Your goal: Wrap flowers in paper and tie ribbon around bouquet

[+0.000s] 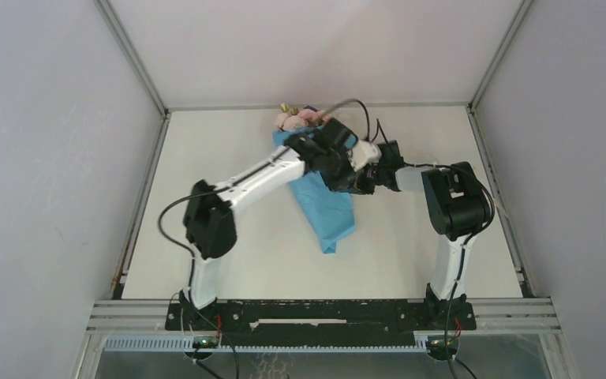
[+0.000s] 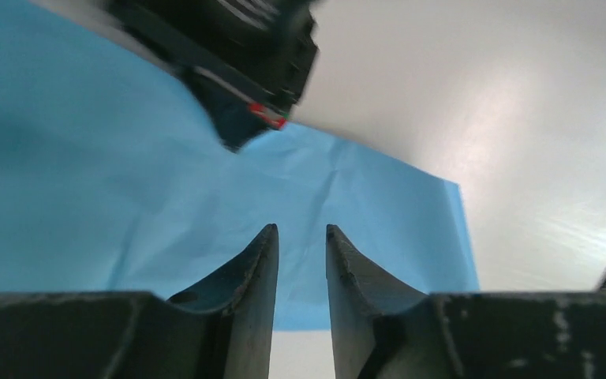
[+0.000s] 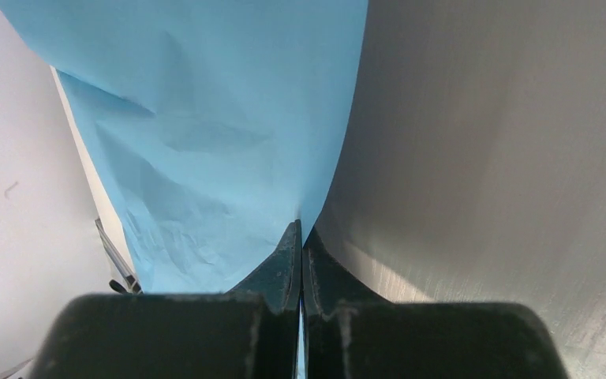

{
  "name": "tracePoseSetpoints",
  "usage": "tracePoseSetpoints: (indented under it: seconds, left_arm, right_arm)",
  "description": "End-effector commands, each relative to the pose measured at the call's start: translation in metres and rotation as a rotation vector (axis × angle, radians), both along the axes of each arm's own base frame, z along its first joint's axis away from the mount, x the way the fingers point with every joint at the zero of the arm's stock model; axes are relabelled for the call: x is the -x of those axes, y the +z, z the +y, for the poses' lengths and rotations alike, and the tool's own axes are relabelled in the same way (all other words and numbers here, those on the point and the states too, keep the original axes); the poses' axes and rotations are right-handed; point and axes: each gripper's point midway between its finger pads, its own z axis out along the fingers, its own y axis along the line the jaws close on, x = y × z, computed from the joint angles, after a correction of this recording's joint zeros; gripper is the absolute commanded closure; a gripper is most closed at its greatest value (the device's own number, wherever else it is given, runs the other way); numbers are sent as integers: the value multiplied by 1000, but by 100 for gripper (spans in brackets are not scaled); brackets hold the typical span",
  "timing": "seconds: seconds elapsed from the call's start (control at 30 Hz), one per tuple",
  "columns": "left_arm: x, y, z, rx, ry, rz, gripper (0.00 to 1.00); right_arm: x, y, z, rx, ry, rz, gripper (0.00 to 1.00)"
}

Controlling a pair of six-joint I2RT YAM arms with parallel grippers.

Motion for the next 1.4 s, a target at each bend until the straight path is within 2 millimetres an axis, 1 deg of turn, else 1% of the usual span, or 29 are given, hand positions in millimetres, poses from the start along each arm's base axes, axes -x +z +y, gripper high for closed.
tracePoseSetpoints:
  seconds: [0.0, 0.07, 0.17, 0.3, 0.37, 0.47, 0.5, 0.67, 0.77, 0.8, 0.83, 0.87, 0.97, 1.03, 1.07, 1.1, 1.17, 1.2, 1.23, 1.27, 1.3, 1.37]
  left_arm:
    - [-7, -84, 7, -225, -60, -52, 67]
    - [9, -102, 3, -260, -117, -37, 67]
    - [39, -121, 2, -283, -210, 21, 67]
    - [76, -137, 8, -307, -291, 104, 61]
    - [97, -149, 14, -339, -340, 133, 57]
    - [121, -161, 19, -369, -405, 159, 53]
    - [126, -163, 20, -380, -414, 159, 51]
    - [134, -154, 33, -414, -409, 134, 41]
    - [139, -148, 43, -441, -392, 122, 38]
    - [141, -142, 43, -444, -389, 121, 37]
    - [147, -132, 47, -457, -396, 140, 37]
    - [152, -119, 46, -443, -412, 163, 36]
    - [173, -68, 35, -319, -504, 218, 37]
    - [175, -47, 29, -237, -545, 206, 41]
    - [168, -44, 27, -213, -538, 189, 45]
    - [156, -45, 23, -197, -508, 164, 53]
    - [124, -60, 21, -223, -409, 110, 69]
    - [108, -74, 23, -271, -362, 86, 75]
    - [97, -86, 25, -314, -334, 67, 79]
    - [91, -98, 29, -351, -324, 58, 80]
    - [90, -110, 32, -382, -331, 61, 80]
    - [95, -129, 36, -418, -368, 70, 80]
  right_arm:
    - [-12, 8, -4, -13, -29, -45, 100]
    - [-12, 7, -4, -18, -28, -45, 100]
    - [-14, 7, -6, -22, -33, -46, 100]
    - [-17, 7, -9, -20, -43, -53, 100]
    - [-18, 6, -10, -19, -46, -51, 100]
    - [-18, 5, -11, -13, -48, -51, 100]
    - [-17, 4, -11, -10, -47, -51, 100]
    - [-18, 2, -14, 14, -49, -56, 100]
    - [-16, 1, -16, 30, -48, -57, 100]
    - [-15, 0, -16, 34, -44, -54, 100]
    - [-15, -2, -17, 38, -43, -52, 100]
    - [-14, -2, -16, 41, -40, -51, 100]
    - [-12, -4, -16, 48, -35, -48, 100]
    - [-12, -4, -16, 51, -35, -49, 100]
    - [-12, -4, -15, 51, -34, -50, 100]
    - [-12, -4, -15, 50, -33, -50, 100]
    - [-12, -3, -14, 50, -32, -54, 100]
    - [-13, -2, -14, 49, -33, -56, 100]
    - [-13, -2, -14, 50, -33, -56, 100]
    - [-13, -2, -14, 52, -33, -57, 100]
    - [-12, -2, -15, 54, -33, -58, 100]
    - [-12, -2, -16, 61, -32, -58, 100]
